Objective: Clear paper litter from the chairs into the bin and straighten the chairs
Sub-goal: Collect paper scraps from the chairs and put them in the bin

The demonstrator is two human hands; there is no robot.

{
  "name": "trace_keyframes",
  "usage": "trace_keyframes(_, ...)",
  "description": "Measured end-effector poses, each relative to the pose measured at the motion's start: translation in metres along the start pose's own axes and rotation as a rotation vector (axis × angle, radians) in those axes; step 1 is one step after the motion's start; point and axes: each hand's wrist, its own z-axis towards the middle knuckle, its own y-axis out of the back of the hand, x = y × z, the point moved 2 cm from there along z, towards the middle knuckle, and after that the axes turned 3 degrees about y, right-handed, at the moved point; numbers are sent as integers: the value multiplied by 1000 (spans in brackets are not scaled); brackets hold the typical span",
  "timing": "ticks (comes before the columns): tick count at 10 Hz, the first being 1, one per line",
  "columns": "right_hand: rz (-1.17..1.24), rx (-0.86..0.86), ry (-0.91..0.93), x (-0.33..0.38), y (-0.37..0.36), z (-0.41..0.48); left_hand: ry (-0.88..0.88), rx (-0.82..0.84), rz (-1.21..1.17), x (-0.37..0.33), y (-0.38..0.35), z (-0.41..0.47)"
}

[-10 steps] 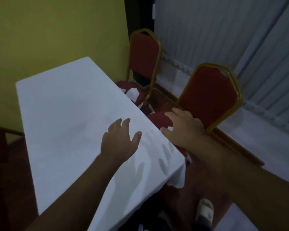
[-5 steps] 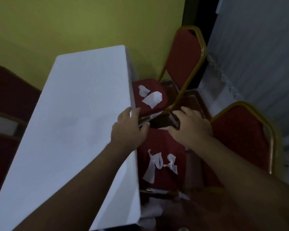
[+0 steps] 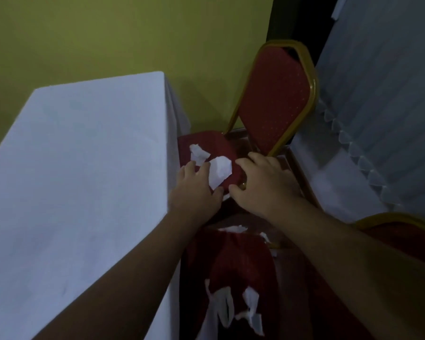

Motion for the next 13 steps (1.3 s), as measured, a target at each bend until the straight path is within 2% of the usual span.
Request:
trace_keyframes(2,-32,5,-21,-27,-51,132,20,89,21,59,-91,121)
trace_keyframes(3,-38,44,-27,-45,-90,186,45,142,106,86,-148,162)
trace_keyframes(4,-36,39,-20,-65,-133,231,122,249,110,109,-213,203)
trace_keyframes(6,13,47,47,-95,-214,276,143,430,135,127,-319,280)
trace_keyframes(8,99,28,60,-125,-265,290,143,431,296,132,-376,319)
trace_keyframes(9,135,-2,64,-130,-276,286,93,456,341,128,-381,321)
trace_keyframes(10,123,-42,69,-126,-276,282,1,389,383,118,-384,306)
trace_keyframes(11,88,-46,78,-118,-272,277,-9,368,73,110,-383,285)
trace_keyframes(12,66,-44,94,-115,-265,274,-48,235,119,119,-378,280)
trace_keyframes(13,31,-16,94,-117,-258,271,-87,61,323,125,-364,284)
